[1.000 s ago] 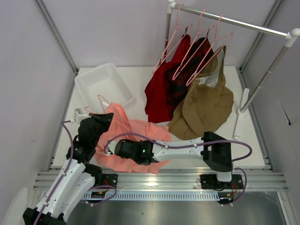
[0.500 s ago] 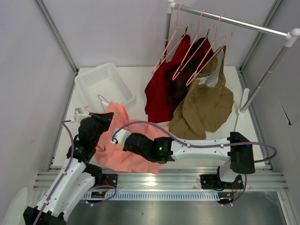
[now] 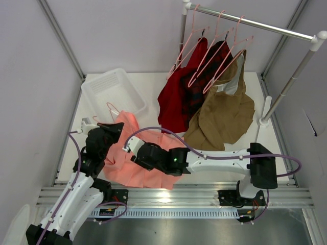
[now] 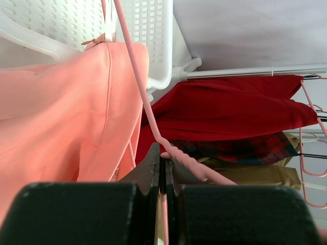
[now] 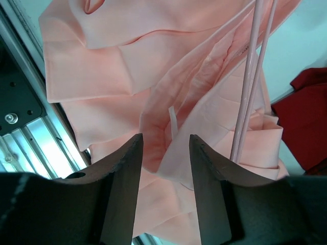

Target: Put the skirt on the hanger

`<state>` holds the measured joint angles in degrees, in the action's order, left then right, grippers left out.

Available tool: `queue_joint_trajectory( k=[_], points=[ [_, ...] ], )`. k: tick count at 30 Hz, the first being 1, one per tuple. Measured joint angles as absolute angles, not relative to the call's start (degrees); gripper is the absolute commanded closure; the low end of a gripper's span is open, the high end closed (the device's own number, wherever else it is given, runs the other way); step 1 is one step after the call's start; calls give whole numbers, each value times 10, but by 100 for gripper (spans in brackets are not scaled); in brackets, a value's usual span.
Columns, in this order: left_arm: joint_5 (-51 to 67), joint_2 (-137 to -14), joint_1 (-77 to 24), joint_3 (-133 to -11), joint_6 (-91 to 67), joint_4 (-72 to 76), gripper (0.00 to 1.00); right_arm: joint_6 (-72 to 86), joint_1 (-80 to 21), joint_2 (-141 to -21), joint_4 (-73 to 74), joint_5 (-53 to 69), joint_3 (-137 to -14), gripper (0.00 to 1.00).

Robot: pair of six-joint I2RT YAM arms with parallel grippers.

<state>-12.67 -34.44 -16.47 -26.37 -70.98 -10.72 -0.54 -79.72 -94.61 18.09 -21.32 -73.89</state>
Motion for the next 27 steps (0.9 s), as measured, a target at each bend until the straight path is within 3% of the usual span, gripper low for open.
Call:
queue_joint_trajectory(
  k=[12,27],
  points=[
    [-123,-343,-162,-259,-710,-100,100,-28,-810,-1003,202,-197,-770,68],
    [-116,-335,-155,-247,-710,-91,100,-102,-791,-1077,255,-221,-833,65]
  ],
)
